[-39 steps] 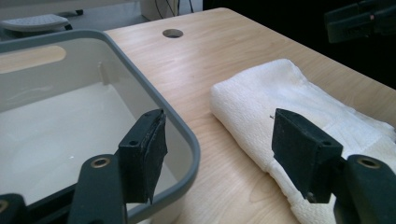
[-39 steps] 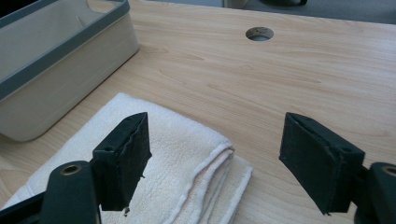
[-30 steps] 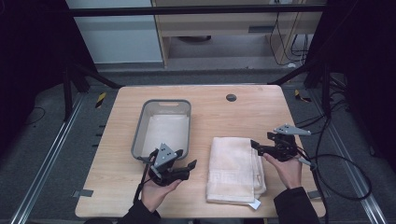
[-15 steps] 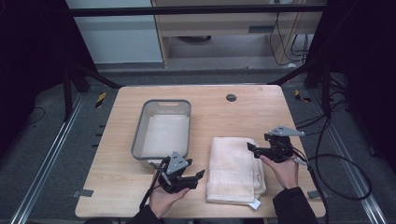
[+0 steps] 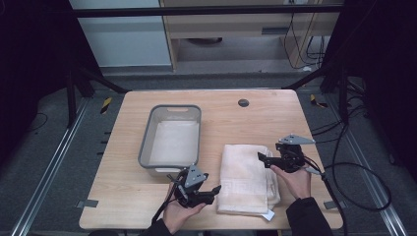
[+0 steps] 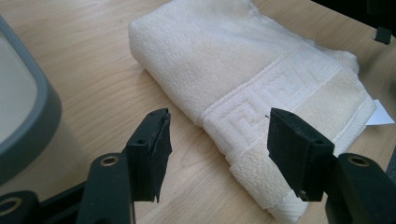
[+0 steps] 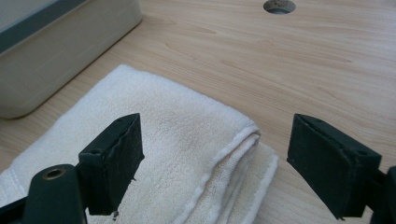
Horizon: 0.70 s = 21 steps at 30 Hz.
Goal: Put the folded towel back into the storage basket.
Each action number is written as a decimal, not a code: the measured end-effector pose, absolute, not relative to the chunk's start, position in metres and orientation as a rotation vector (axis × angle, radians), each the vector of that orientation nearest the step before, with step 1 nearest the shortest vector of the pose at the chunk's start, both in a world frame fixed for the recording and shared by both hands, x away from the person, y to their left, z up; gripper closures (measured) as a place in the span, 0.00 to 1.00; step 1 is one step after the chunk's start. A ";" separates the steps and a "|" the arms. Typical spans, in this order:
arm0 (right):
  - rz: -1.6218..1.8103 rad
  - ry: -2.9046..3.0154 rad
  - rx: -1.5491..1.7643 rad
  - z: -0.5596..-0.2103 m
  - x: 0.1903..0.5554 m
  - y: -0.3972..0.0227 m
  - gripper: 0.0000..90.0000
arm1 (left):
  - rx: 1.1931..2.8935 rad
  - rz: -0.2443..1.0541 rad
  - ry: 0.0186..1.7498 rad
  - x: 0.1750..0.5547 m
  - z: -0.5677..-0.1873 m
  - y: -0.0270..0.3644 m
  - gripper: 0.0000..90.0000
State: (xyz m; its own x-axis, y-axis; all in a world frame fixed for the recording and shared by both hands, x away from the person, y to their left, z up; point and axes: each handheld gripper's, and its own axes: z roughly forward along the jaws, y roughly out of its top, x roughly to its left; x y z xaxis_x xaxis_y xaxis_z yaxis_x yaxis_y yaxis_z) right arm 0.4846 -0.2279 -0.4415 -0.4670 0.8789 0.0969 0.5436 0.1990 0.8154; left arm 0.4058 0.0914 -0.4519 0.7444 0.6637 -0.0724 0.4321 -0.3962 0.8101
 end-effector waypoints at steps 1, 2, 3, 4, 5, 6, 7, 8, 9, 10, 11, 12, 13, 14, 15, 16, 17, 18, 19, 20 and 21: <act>1.157 2.088 1.332 -0.443 0.485 -0.227 0.20 | 2.062 0.323 0.826 0.406 -0.455 0.089 0.42; 1.153 2.090 1.335 -0.444 0.485 -0.226 0.20 | 2.062 0.323 0.826 0.406 -0.455 0.089 0.42; 1.147 2.090 1.334 -0.445 0.485 -0.226 0.20 | 2.070 0.312 0.826 0.407 -0.458 0.086 0.41; 1.147 2.090 1.334 -0.445 0.485 -0.226 0.20 | 2.070 0.312 0.826 0.407 -0.458 0.086 0.41; 1.141 2.090 1.331 -0.446 0.486 -0.226 0.21 | 2.076 0.308 0.826 0.407 -0.459 0.085 0.41; 1.141 2.090 1.331 -0.446 0.486 -0.226 0.21 | 2.079 0.306 0.828 0.408 -0.461 0.084 0.41; 1.141 2.087 1.332 -0.447 0.486 -0.226 0.21 | 2.082 0.304 0.828 0.408 -0.462 0.083 0.40; 1.163 2.080 1.341 -0.449 0.486 -0.227 0.21 | 2.088 0.299 0.830 0.410 -0.464 0.081 0.40; 1.187 2.076 1.371 -0.451 0.487 -0.229 0.21 | 2.088 0.297 0.836 0.411 -0.465 0.079 0.39; 1.187 2.076 1.371 -0.451 0.487 -0.229 0.21 | 2.088 0.297 0.836 0.411 -0.465 0.079 0.39; 1.178 2.073 1.393 -0.455 0.488 -0.232 0.21 | 2.091 0.295 0.837 0.412 -0.467 0.078 0.38; 1.178 2.073 1.393 -0.455 0.488 -0.232 0.21 | 2.093 0.295 0.839 0.413 -0.468 0.077 0.38; 1.176 2.070 1.392 -0.456 0.489 -0.232 0.21 | 2.096 0.294 0.842 0.414 -0.470 0.075 0.37; 1.180 2.071 1.400 -0.458 0.489 -0.234 0.21 | 2.096 0.293 0.844 0.415 -0.471 0.075 0.36; 1.180 2.072 1.406 -0.459 0.490 -0.233 0.21 | 2.093 0.289 0.854 0.417 -0.474 0.073 0.35; 1.176 2.077 1.404 -0.460 0.490 -0.233 0.21 | 2.094 0.286 0.858 0.418 -0.475 0.072 0.35; 1.177 2.079 1.411 -0.461 0.490 -0.232 0.21 | 2.094 0.284 0.860 0.420 -0.476 0.071 0.34; 1.177 2.079 1.411 -0.461 0.490 -0.232 0.21 | 2.094 0.284 0.860 0.420 -0.476 0.071 0.33; 1.177 2.084 1.407 -0.462 0.491 -0.231 0.21 | 2.093 0.282 0.866 0.421 -0.478 0.069 0.33; 1.176 2.088 1.409 -0.463 0.491 -0.230 0.21 | 2.097 0.281 0.868 0.422 -0.479 0.068 0.33; 1.171 2.094 1.409 -0.466 0.492 -0.228 0.21 | 2.109 0.274 0.867 0.423 -0.483 0.064 0.31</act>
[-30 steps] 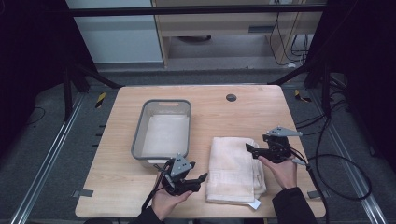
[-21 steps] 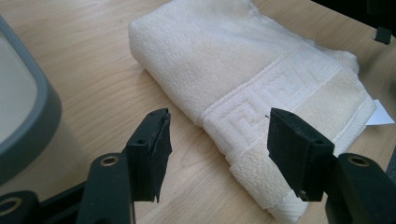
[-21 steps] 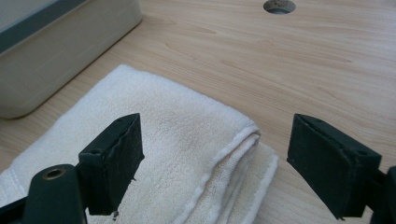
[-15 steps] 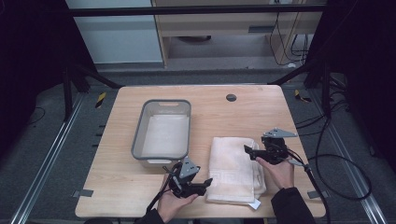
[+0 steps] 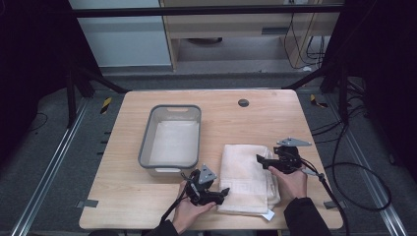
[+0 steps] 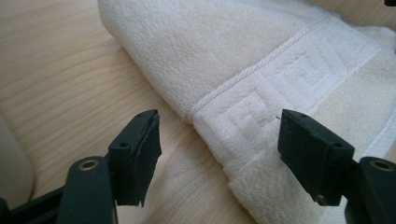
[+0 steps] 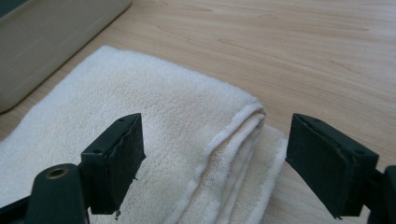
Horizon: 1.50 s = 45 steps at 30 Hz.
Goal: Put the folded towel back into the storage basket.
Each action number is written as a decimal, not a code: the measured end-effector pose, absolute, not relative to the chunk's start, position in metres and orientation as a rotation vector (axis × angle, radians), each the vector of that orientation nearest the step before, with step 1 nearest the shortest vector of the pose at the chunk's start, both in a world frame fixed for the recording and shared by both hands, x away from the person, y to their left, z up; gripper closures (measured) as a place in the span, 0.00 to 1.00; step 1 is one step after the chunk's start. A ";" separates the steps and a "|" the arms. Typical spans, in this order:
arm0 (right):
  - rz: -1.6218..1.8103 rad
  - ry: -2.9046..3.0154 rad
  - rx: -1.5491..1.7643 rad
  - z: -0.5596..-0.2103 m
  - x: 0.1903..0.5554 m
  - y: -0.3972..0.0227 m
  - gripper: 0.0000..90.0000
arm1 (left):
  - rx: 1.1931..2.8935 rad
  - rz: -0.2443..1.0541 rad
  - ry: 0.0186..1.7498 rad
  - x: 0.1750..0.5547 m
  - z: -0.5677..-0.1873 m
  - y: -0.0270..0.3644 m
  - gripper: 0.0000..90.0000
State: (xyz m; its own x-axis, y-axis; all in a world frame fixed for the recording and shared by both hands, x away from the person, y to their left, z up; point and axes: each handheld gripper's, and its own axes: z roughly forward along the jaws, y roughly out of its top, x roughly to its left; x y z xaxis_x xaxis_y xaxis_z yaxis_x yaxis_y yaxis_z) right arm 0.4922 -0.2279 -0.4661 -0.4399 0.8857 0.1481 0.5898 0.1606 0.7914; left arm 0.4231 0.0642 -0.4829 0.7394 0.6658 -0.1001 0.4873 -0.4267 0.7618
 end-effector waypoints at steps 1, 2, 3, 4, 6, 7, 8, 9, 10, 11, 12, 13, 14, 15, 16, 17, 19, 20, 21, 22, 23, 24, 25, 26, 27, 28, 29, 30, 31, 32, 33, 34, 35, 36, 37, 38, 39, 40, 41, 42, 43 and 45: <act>1.171 2.094 1.409 -0.466 0.492 -0.228 0.21 | 2.109 0.274 0.867 0.423 -0.483 0.064 0.31; 1.165 2.099 1.412 -0.468 0.493 -0.227 0.21 | 2.116 0.271 0.865 0.424 -0.485 0.062 0.31; 1.152 2.107 1.415 -0.471 0.494 -0.224 0.21 | 2.123 0.272 0.865 0.425 -0.488 0.060 0.30; 1.152 2.107 1.415 -0.471 0.494 -0.224 0.21 | 2.123 0.272 0.865 0.425 -0.488 0.060 0.30; 1.133 2.117 1.417 -0.475 0.495 -0.223 0.21 | 2.124 0.269 0.865 0.426 -0.490 0.059 0.29; 1.125 2.124 1.417 -0.477 0.496 -0.222 0.21 | 2.126 0.266 0.863 0.427 -0.491 0.058 0.29; 1.105 2.137 1.424 -0.480 0.497 -0.220 0.21 | 2.127 0.264 0.861 0.427 -0.492 0.058 0.29; 1.105 2.137 1.424 -0.480 0.497 -0.220 0.21 | 2.127 0.264 0.861 0.427 -0.492 0.058 0.29; 1.102 2.142 1.434 -0.482 0.498 -0.220 0.21 | 2.128 0.262 0.862 0.427 -0.493 0.058 0.28; 1.102 2.142 1.434 -0.482 0.498 -0.220 0.21 | 2.128 0.262 0.862 0.428 -0.494 0.057 0.28; 1.102 2.142 1.434 -0.482 0.498 -0.220 0.21 | 2.130 0.257 0.864 0.428 -0.494 0.057 0.28; 1.104 2.142 1.443 -0.483 0.498 -0.220 0.21 | 2.131 0.249 0.867 0.429 -0.495 0.057 0.28; 1.096 2.146 1.447 -0.484 0.499 -0.220 0.21 | 2.133 0.240 0.868 0.430 -0.495 0.057 0.28; 1.090 2.152 1.449 -0.485 0.499 -0.220 0.22 | 2.137 0.231 0.874 0.431 -0.496 0.057 0.28; 1.086 2.155 1.453 -0.485 0.499 -0.220 0.22 | 2.138 0.221 0.876 0.432 -0.497 0.057 0.28; 1.084 2.160 1.460 -0.486 0.500 -0.219 0.22 | 2.138 0.211 0.879 0.433 -0.498 0.056 0.29; 1.077 2.168 1.468 -0.489 0.501 -0.219 0.23 | 2.138 0.203 0.881 0.434 -0.499 0.056 0.29; 1.074 2.175 1.471 -0.489 0.501 -0.218 0.23 | 2.135 0.194 0.885 0.434 -0.499 0.056 0.29; 1.072 2.176 1.473 -0.489 0.501 -0.218 0.24 | 2.136 0.185 0.888 0.434 -0.499 0.056 0.29; 1.076 2.177 1.489 -0.490 0.501 -0.218 0.25 | 2.137 0.180 0.889 0.435 -0.499 0.056 0.30; 1.076 2.179 1.484 -0.490 0.502 -0.218 0.26 | 2.137 0.177 0.890 0.435 -0.500 0.056 0.31; 1.080 2.182 1.491 -0.491 0.502 -0.218 0.27 | 2.138 0.167 0.891 0.435 -0.500 0.056 0.31; 1.079 2.186 1.491 -0.491 0.502 -0.218 0.27 | 2.136 0.156 0.897 0.436 -0.500 0.056 0.32; 1.078 2.188 1.491 -0.492 0.502 -0.218 0.28 | 2.137 0.150 0.895 0.437 -0.500 0.056 0.33; 1.079 2.189 1.493 -0.492 0.502 -0.217 0.28 | 2.142 0.151 0.893 0.437 -0.500 0.055 0.33; 1.078 2.193 1.491 -0.492 0.502 -0.218 0.29 | 2.145 0.146 0.892 0.437 -0.500 0.055 0.33; 1.076 2.196 1.493 -0.492 0.502 -0.218 0.29 | 2.152 0.142 0.885 0.437 -0.499 0.055 0.34; 1.081 2.197 1.498 -0.492 0.502 -0.217 0.30 | 2.155 0.140 0.882 0.438 -0.499 0.055 0.35; 1.081 2.198 1.499 -0.493 0.502 -0.217 0.30 | 2.154 0.137 0.883 0.438 -0.499 0.054 0.36; 1.080 2.199 1.499 -0.493 0.502 -0.217 0.31 | 2.157 0.125 0.879 0.438 -0.499 0.054 0.38; 1.082 2.201 1.503 -0.493 0.502 -0.217 0.32 | 2.162 0.121 0.878 0.438 -0.498 0.054 0.40; 1.081 2.203 1.508 -0.493 0.502 -0.217 0.33 | 2.164 0.112 0.881 0.438 -0.498 0.053 0.42; 1.085 2.206 1.511 -0.492 0.503 -0.217 0.35 | 2.162 0.098 0.881 0.438 -0.498 0.053 0.44; 1.085 2.206 1.511 -0.492 0.503 -0.217 0.35 | 2.162 0.098 0.881 0.438 -0.498 0.053 0.48; 1.089 2.210 1.514 -0.492 0.503 -0.217 0.37 | 2.156 0.084 0.888 0.438 -0.498 0.052 0.48; 1.101 2.222 1.532 -0.491 0.502 -0.217 0.42 | 2.158 0.076 0.888 0.438 -0.497 0.052 0.53; 1.102 2.225 1.531 -0.491 0.502 -0.217 0.44 | 2.163 0.056 0.890 0.438 -0.497 0.052 0.55; 1.106 2.229 1.533 -0.491 0.502 -0.217 0.46 | 2.162 0.045 0.890 0.439 -0.497 0.052 0.57; 1.109 2.233 1.537 -0.491 0.502 -0.217 0.49 | 2.161 0.036 0.891 0.439 -0.497 0.052 0.59; 1.114 2.236 1.537 -0.491 0.501 -0.217 0.51 | 2.157 0.029 0.895 0.439 -0.497 0.051 0.61; 1.115 2.239 1.535 -0.490 0.501 -0.217 0.54 | 2.157 0.029 0.895 0.439 -0.497 0.051 0.62; 1.121 2.241 1.537 -0.490 0.501 -0.217 0.57 | 2.154 0.016 0.892 0.439 -0.497 0.051 0.64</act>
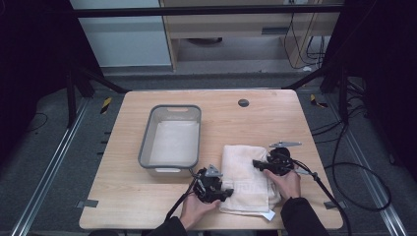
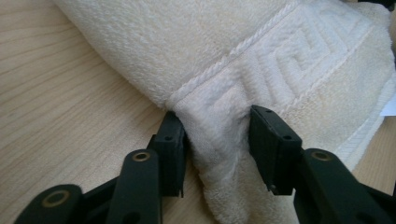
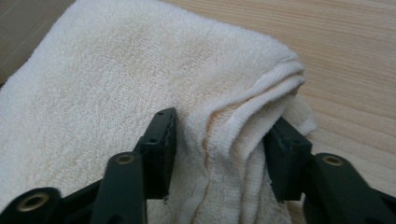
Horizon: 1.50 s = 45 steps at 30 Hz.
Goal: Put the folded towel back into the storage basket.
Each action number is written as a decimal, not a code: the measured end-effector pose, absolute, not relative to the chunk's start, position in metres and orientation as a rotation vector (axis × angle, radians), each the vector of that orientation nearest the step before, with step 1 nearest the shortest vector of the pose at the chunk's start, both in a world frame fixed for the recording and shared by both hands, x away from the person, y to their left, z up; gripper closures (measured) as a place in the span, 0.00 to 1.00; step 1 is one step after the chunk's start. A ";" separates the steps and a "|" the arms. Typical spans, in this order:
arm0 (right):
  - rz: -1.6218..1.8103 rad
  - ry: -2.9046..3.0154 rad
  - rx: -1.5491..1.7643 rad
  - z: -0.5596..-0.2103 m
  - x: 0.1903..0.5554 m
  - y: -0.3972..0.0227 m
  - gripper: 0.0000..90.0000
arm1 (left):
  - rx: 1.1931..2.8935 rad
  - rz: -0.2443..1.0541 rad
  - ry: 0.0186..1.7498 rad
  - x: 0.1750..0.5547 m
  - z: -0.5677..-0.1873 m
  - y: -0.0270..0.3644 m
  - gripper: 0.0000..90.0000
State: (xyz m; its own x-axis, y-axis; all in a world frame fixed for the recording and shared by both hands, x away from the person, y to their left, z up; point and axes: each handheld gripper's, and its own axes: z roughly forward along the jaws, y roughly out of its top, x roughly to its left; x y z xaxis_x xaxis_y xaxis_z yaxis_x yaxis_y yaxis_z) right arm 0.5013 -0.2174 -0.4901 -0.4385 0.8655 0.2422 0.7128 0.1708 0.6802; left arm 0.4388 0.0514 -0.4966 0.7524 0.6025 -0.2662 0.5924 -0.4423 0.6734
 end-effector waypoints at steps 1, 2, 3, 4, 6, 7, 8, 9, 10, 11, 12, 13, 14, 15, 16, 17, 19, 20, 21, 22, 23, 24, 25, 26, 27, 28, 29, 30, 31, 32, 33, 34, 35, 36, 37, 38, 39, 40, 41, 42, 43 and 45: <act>1.129 2.245 1.543 -0.489 0.501 -0.218 0.64 | 2.158 0.015 0.887 0.439 -0.496 0.051 0.69; 1.129 2.245 1.543 -0.489 0.501 -0.218 0.64 | 2.154 0.011 0.889 0.438 -0.496 0.051 0.69; 1.129 2.245 1.543 -0.489 0.501 -0.218 0.67 | 2.155 0.012 0.886 0.438 -0.496 0.050 0.70; 1.134 2.246 1.543 -0.489 0.501 -0.218 0.69 | 2.159 0.012 0.886 0.438 -0.495 0.050 0.72; 1.140 2.240 1.544 -0.488 0.501 -0.218 0.72 | 2.152 0.009 0.888 0.438 -0.495 0.050 0.76; 1.143 2.238 1.544 -0.488 0.501 -0.218 0.73 | 2.148 0.008 0.891 0.437 -0.495 0.050 0.78; 1.148 2.236 1.547 -0.488 0.500 -0.218 0.74 | 2.145 0.009 0.891 0.437 -0.495 0.050 0.79; 1.153 2.238 1.537 -0.487 0.500 -0.218 0.75 | 2.142 0.009 0.890 0.437 -0.495 0.050 0.81; 1.153 2.238 1.537 -0.487 0.500 -0.218 0.75 | 2.142 0.015 0.885 0.437 -0.495 0.051 0.81; 1.161 2.238 1.536 -0.486 0.500 -0.219 0.75 | 2.137 0.016 0.887 0.436 -0.495 0.051 0.82; 1.166 2.236 1.531 -0.486 0.500 -0.219 0.75 | 2.134 0.017 0.887 0.436 -0.495 0.051 0.83; 1.171 2.233 1.524 -0.485 0.499 -0.219 0.75 | 2.123 0.018 0.892 0.435 -0.495 0.051 0.84; 1.171 2.233 1.524 -0.485 0.499 -0.219 0.75 | 2.123 0.018 0.892 0.435 -0.495 0.051 0.84; 1.175 2.226 1.523 -0.482 0.498 -0.219 0.75 | 2.117 0.018 0.891 0.435 -0.495 0.052 0.84; 1.173 2.225 1.519 -0.481 0.497 -0.219 0.75 | 2.117 0.018 0.891 0.435 -0.495 0.052 0.84; 1.175 2.223 1.509 -0.480 0.497 -0.219 0.75 | 2.113 0.014 0.889 0.434 -0.493 0.053 0.85; 1.181 2.220 1.505 -0.478 0.496 -0.219 0.75 | 2.105 0.017 0.882 0.434 -0.492 0.054 0.85; 1.186 2.219 1.496 -0.476 0.495 -0.219 0.76 | 2.101 0.020 0.880 0.433 -0.491 0.054 0.85; 1.184 2.216 1.492 -0.475 0.494 -0.219 0.76 | 2.099 0.022 0.875 0.432 -0.490 0.054 0.85; 1.192 2.214 1.479 -0.473 0.493 -0.219 0.76 | 2.095 0.026 0.873 0.431 -0.489 0.055 0.85; 1.204 2.207 1.478 -0.468 0.491 -0.219 0.76 | 2.089 0.028 0.862 0.430 -0.486 0.056 0.85; 1.204 2.207 1.478 -0.468 0.491 -0.219 0.76 | 2.089 0.028 0.862 0.430 -0.486 0.056 0.86; 1.215 2.201 1.462 -0.463 0.488 -0.220 0.76 | 2.073 0.038 0.856 0.429 -0.482 0.058 0.86; 1.215 2.201 1.462 -0.463 0.488 -0.220 0.76 | 2.073 0.038 0.856 0.429 -0.482 0.058 0.86; 1.235 2.187 1.444 -0.458 0.486 -0.220 0.76 | 2.068 0.038 0.852 0.428 -0.479 0.059 0.86; 1.247 2.181 1.452 -0.455 0.485 -0.220 0.77 | 2.067 0.044 0.845 0.427 -0.477 0.061 0.86; 1.255 2.177 1.440 -0.453 0.484 -0.220 0.77 | 2.052 0.051 0.838 0.426 -0.472 0.064 0.86; 1.259 2.173 1.428 -0.450 0.483 -0.219 0.77 | 2.048 0.056 0.833 0.426 -0.470 0.065 0.86; 1.264 2.169 1.424 -0.448 0.482 -0.219 0.77 | 2.048 0.056 0.833 0.426 -0.470 0.065 0.86; 1.264 2.169 1.424 -0.448 0.482 -0.219 0.77 | 2.041 0.056 0.829 0.426 -0.468 0.066 0.86; 1.267 2.161 1.407 -0.442 0.481 -0.218 0.77 | 2.039 0.059 0.826 0.425 -0.466 0.067 0.86; 1.267 2.161 1.407 -0.442 0.481 -0.218 0.77 | 2.033 0.060 0.823 0.425 -0.464 0.068 0.86; 1.278 2.153 1.408 -0.440 0.480 -0.217 0.77 | 2.028 0.062 0.821 0.425 -0.463 0.069 0.86; 1.279 2.150 1.404 -0.438 0.479 -0.217 0.77 | 2.027 0.062 0.817 0.425 -0.461 0.070 0.86; 1.284 2.145 1.401 -0.435 0.478 -0.217 0.77 | 2.020 0.064 0.814 0.424 -0.459 0.070 0.86; 1.286 2.140 1.390 -0.433 0.477 -0.217 0.77 | 2.017 0.066 0.813 0.424 -0.457 0.071 0.86; 1.291 2.137 1.391 -0.431 0.477 -0.217 0.77 | 2.007 0.066 0.812 0.424 -0.455 0.071 0.86; 1.299 2.130 1.384 -0.429 0.476 -0.217 0.77 | 1.997 0.070 0.801 0.424 -0.454 0.071 0.86; 1.303 2.124 1.379 -0.426 0.475 -0.217 0.77 | 1.988 0.070 0.795 0.423 -0.450 0.072 0.86; 1.303 2.124 1.379 -0.426 0.475 -0.217 0.77 | 1.988 0.070 0.795 0.423 -0.450 0.072 0.86; 1.312 2.117 1.383 -0.424 0.474 -0.217 0.77 | 1.982 0.073 0.791 0.423 -0.448 0.073 0.86; 1.334 2.105 1.380 -0.419 0.473 -0.219 0.77 | 1.971 0.077 0.785 0.422 -0.444 0.073 0.86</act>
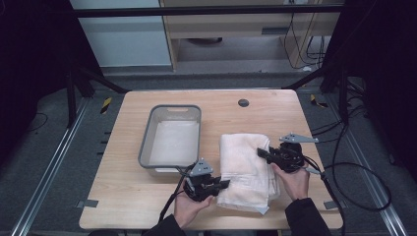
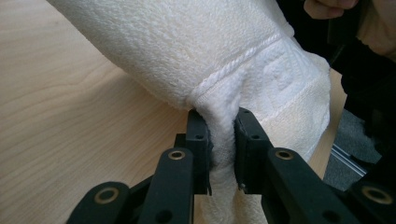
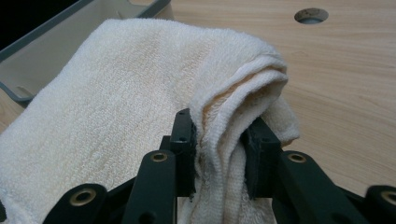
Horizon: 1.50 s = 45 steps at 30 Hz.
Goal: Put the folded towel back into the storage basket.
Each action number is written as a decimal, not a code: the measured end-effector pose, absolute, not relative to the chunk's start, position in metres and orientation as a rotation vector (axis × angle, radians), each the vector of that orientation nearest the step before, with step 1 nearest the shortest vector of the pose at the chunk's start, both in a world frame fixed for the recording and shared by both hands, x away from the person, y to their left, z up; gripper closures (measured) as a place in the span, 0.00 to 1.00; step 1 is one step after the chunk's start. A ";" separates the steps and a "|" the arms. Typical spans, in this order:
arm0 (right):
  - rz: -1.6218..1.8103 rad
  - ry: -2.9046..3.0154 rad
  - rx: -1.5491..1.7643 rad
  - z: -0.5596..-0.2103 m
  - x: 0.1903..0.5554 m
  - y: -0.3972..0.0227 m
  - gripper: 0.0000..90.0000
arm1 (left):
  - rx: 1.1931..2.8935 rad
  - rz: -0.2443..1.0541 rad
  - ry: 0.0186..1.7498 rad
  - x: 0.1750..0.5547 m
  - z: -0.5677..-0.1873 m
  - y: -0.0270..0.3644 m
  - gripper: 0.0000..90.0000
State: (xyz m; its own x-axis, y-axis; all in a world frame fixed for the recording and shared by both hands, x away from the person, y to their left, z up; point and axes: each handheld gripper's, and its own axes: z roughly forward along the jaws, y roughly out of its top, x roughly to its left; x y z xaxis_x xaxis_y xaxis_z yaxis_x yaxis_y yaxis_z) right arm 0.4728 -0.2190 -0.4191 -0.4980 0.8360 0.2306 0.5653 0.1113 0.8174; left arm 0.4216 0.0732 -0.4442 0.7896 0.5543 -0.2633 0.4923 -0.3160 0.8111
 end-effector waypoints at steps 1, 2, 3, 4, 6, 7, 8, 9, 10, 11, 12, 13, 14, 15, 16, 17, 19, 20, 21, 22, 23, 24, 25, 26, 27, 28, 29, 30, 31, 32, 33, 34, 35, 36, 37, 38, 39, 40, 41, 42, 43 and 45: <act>1.334 2.105 1.380 -0.419 0.473 -0.219 0.77 | 1.971 0.080 0.782 0.421 -0.443 0.073 0.86; 1.336 2.096 1.368 -0.416 0.472 -0.218 0.77 | 1.967 0.091 0.776 0.420 -0.440 0.074 0.86; 1.336 2.096 1.368 -0.416 0.472 -0.218 0.77 | 1.967 0.091 0.776 0.420 -0.440 0.074 0.86; 1.334 2.092 1.356 -0.413 0.471 -0.218 0.77 | 1.966 0.095 0.772 0.419 -0.439 0.074 0.86; 1.342 2.085 1.346 -0.411 0.471 -0.218 0.77 | 1.958 0.096 0.772 0.419 -0.436 0.074 0.86; 1.346 2.080 1.350 -0.410 0.471 -0.217 0.77 | 1.957 0.098 0.771 0.419 -0.435 0.075 0.86; 1.347 2.078 1.343 -0.409 0.471 -0.217 0.77 | 1.952 0.108 0.774 0.419 -0.433 0.075 0.86; 1.347 2.078 1.343 -0.409 0.471 -0.217 0.77 | 1.952 0.108 0.774 0.419 -0.433 0.075 0.86; 1.358 2.072 1.341 -0.406 0.471 -0.217 0.77 | 1.950 0.115 0.770 0.418 -0.431 0.076 0.86; 1.361 2.070 1.335 -0.405 0.471 -0.217 0.77 | 1.950 0.120 0.767 0.418 -0.429 0.076 0.86; 1.361 2.065 1.334 -0.403 0.471 -0.217 0.77 | 1.948 0.128 0.767 0.418 -0.428 0.076 0.86; 1.363 2.061 1.328 -0.402 0.471 -0.216 0.77 | 1.946 0.134 0.762 0.418 -0.426 0.077 0.86; 1.367 2.057 1.325 -0.400 0.471 -0.215 0.77 | 1.943 0.139 0.761 0.418 -0.424 0.077 0.86; 1.367 2.057 1.325 -0.400 0.471 -0.215 0.77 | 1.943 0.139 0.761 0.418 -0.424 0.077 0.86; 1.374 2.048 1.311 -0.396 0.471 -0.214 0.77 | 1.941 0.148 0.756 0.418 -0.421 0.078 0.86; 1.374 2.048 1.311 -0.396 0.471 -0.214 0.77 | 1.938 0.153 0.754 0.418 -0.420 0.079 0.86; 1.389 2.032 1.300 -0.389 0.472 -0.213 0.77 | 1.925 0.169 0.746 0.419 -0.413 0.082 0.86; 1.396 2.024 1.292 -0.386 0.472 -0.212 0.77 | 1.925 0.169 0.746 0.419 -0.413 0.082 0.86; 1.396 2.024 1.292 -0.386 0.472 -0.212 0.77 | 1.921 0.175 0.744 0.419 -0.411 0.083 0.86; 1.396 2.019 1.284 -0.384 0.472 -0.211 0.77 | 1.915 0.181 0.743 0.420 -0.409 0.084 0.86; 1.405 2.009 1.278 -0.380 0.472 -0.209 0.77 | 1.912 0.185 0.741 0.420 -0.407 0.085 0.86; 1.408 2.003 1.273 -0.378 0.472 -0.208 0.77 | 1.903 0.193 0.740 0.420 -0.404 0.087 0.86; 1.418 1.994 1.266 -0.375 0.473 -0.206 0.77 | 1.899 0.198 0.740 0.420 -0.403 0.088 0.86; 1.424 1.987 1.252 -0.370 0.474 -0.203 0.77 | 1.894 0.206 0.739 0.421 -0.400 0.090 0.86; 1.424 1.987 1.252 -0.370 0.474 -0.203 0.77 | 1.890 0.211 0.739 0.421 -0.398 0.091 0.86; 1.427 1.980 1.245 -0.366 0.475 -0.200 0.77 | 1.887 0.213 0.737 0.421 -0.397 0.093 0.86; 1.427 1.980 1.245 -0.366 0.475 -0.200 0.77 | 1.884 0.217 0.737 0.422 -0.395 0.094 0.86; 1.430 1.977 1.242 -0.364 0.475 -0.199 0.77 | 1.880 0.224 0.735 0.422 -0.393 0.096 0.86; 1.435 1.972 1.235 -0.361 0.475 -0.197 0.77 | 1.879 0.228 0.733 0.423 -0.392 0.097 0.86; 1.442 1.967 1.229 -0.358 0.476 -0.196 0.77 | 1.872 0.233 0.732 0.423 -0.388 0.099 0.86; 1.442 1.967 1.229 -0.358 0.476 -0.196 0.77 | 1.872 0.233 0.732 0.423 -0.388 0.099 0.86; 1.447 1.963 1.228 -0.356 0.476 -0.195 0.77 | 1.870 0.239 0.729 0.423 -0.387 0.100 0.86; 1.450 1.960 1.224 -0.354 0.476 -0.194 0.77 | 1.868 0.244 0.727 0.423 -0.385 0.101 0.86; 1.451 1.958 1.220 -0.352 0.476 -0.193 0.77 | 1.866 0.250 0.725 0.423 -0.383 0.102 0.86; 1.458 1.954 1.216 -0.351 0.477 -0.192 0.77 | 1.864 0.256 0.723 0.423 -0.382 0.103 0.86; 1.463 1.948 1.212 -0.348 0.477 -0.191 0.77 | 1.853 0.260 0.721 0.423 -0.378 0.105 0.86; 1.463 1.948 1.212 -0.348 0.477 -0.191 0.77 | 1.853 0.260 0.721 0.423 -0.378 0.105 0.86; 1.473 1.939 1.206 -0.344 0.477 -0.190 0.77 | 1.846 0.266 0.719 0.424 -0.374 0.107 0.86; 1.473 1.939 1.206 -0.344 0.477 -0.190 0.77 | 1.846 0.266 0.719 0.424 -0.374 0.107 0.86; 1.475 1.932 1.203 -0.340 0.477 -0.188 0.77 | 1.840 0.273 0.714 0.424 -0.370 0.108 0.86; 1.480 1.928 1.200 -0.338 0.478 -0.188 0.77 | 1.840 0.273 0.714 0.424 -0.370 0.108 0.86; 1.483 1.926 1.195 -0.336 0.478 -0.187 0.77 | 1.828 0.278 0.710 0.425 -0.366 0.110 0.86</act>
State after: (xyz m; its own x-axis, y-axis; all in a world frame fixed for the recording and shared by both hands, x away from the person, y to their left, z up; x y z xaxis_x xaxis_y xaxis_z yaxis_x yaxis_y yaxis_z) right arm 0.4781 -0.1872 -0.3357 -0.5363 0.8284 0.1619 0.3684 0.0571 0.9279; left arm 0.4249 0.1103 -0.3659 0.7926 0.5916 -0.1477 0.3342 -0.2188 0.9168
